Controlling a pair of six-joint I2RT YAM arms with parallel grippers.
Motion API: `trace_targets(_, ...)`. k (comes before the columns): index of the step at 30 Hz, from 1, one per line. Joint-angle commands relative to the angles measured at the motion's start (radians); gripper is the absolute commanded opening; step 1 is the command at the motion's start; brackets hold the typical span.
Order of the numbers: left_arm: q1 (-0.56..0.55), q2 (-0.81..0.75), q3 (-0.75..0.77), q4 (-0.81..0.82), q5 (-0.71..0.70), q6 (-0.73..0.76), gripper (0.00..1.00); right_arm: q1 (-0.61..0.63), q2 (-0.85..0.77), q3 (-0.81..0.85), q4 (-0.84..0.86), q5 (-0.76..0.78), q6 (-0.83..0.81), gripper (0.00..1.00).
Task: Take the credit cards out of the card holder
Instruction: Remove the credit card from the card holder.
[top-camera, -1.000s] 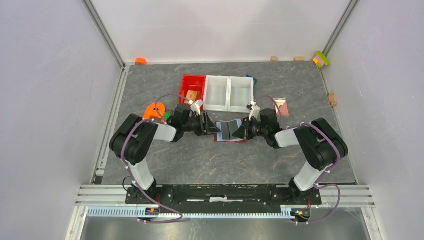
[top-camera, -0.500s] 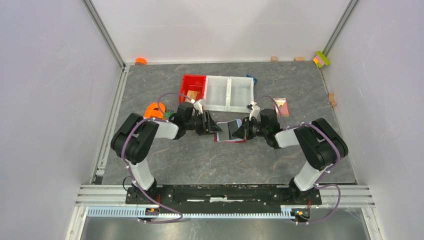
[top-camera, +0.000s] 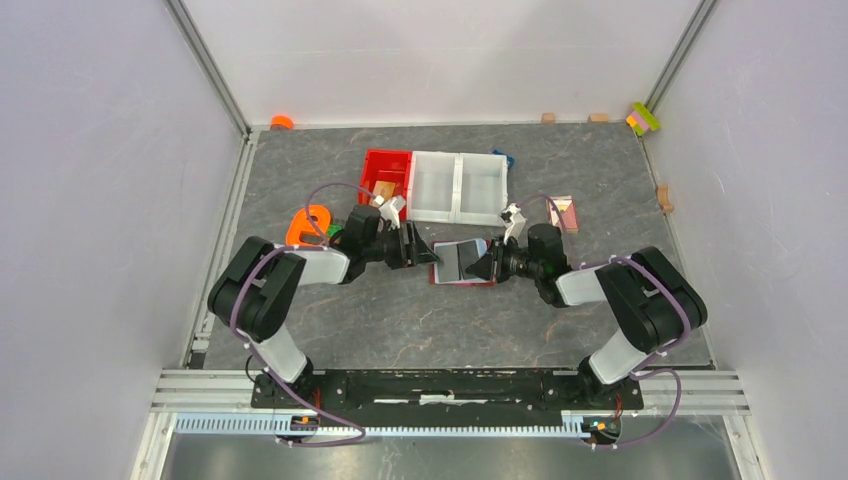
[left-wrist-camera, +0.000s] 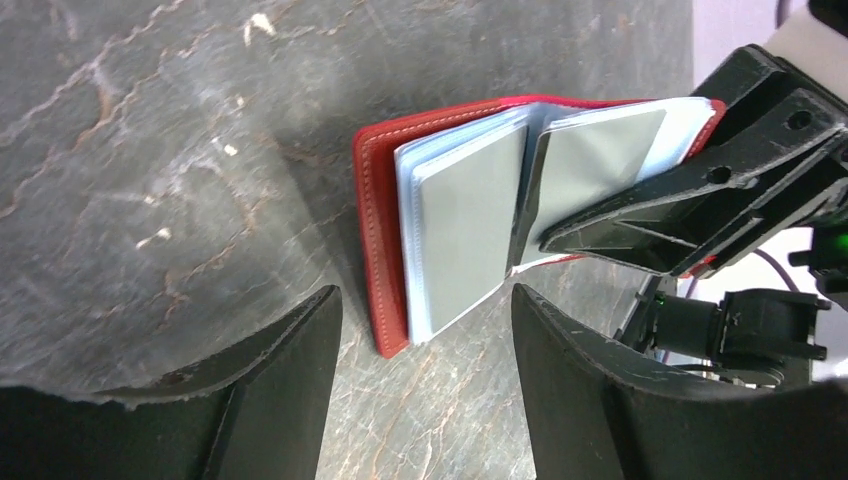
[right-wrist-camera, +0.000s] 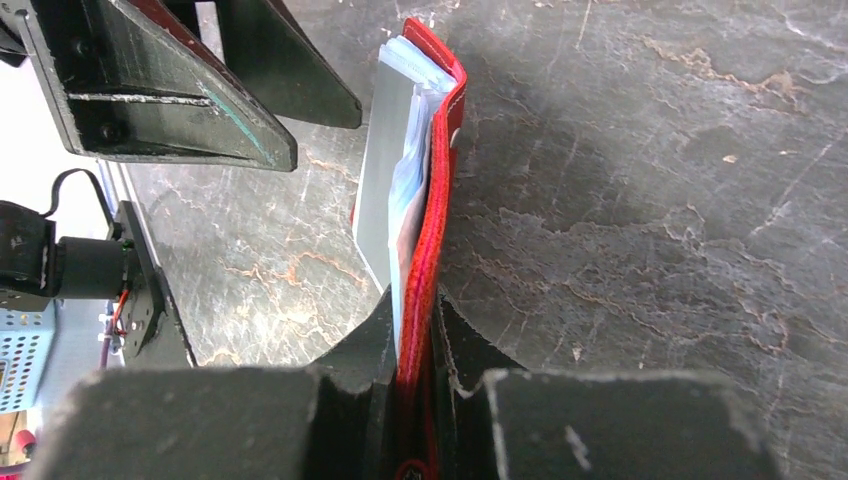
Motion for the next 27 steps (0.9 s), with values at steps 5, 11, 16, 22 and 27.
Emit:
trace_targets(5,0.002,0.139,0.069,0.07,0.12,-0.037,0.7,0.003,0.001,-0.002,0.128,-0.061,0.047,0.07)
trace_targets(11,0.003,0.154,0.094,0.003,0.098,-0.014,0.69,0.002,0.019,0.009,0.1,-0.052,0.039,0.07)
trace_targets(16,0.004,0.207,0.082,0.176,0.224,-0.12,0.53,0.002,0.041,0.026,0.052,-0.031,0.024,0.06)
trace_targets(22,0.003,0.184,0.069,0.187,0.216,-0.113,0.23,0.001,0.046,0.046,-0.036,0.025,-0.01,0.18)
trace_targets(27,0.005,0.187,0.069,0.186,0.217,-0.114,0.08,0.0,-0.014,0.047,-0.164,0.188,-0.067,0.45)
